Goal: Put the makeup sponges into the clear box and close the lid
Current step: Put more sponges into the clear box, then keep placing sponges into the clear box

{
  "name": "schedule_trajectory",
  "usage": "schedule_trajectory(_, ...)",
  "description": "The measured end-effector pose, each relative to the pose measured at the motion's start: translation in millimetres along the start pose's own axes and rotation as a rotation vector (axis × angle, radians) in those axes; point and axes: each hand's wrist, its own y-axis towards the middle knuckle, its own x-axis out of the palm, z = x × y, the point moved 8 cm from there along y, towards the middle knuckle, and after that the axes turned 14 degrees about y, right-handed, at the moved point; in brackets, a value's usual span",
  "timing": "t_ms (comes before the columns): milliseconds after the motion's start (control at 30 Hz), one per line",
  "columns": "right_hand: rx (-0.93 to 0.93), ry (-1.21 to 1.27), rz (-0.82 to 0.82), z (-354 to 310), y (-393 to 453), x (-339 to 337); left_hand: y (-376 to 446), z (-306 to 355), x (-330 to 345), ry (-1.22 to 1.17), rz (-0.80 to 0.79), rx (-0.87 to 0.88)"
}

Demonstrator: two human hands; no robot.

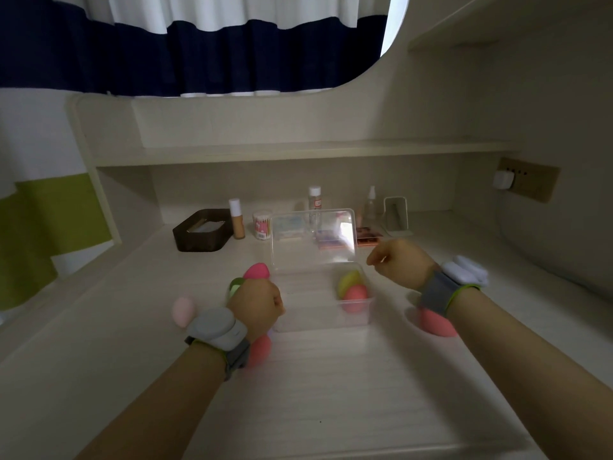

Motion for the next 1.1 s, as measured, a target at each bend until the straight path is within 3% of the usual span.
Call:
schedule_trajectory(233, 0.219, -0.285, -0.144, 38, -21, 1, 1, 3, 0, 0.007, -0.036, -0.008)
schedule_trajectory(500, 0.375, -0.376, -0.260, 70, -37, -2, 0, 4, 0, 0.020, -0.061, -0.018)
schedule_trajectory(933, 0.508, -0.276, -0.118, 88, -32, -8, -2, 5, -3, 0.027, -0.044, -0.006)
schedule_trajectory(1100, 0.554, -0.327, -0.141, 155, -2, 5, -1, 5, -2, 0.019, -0.052, -0.009)
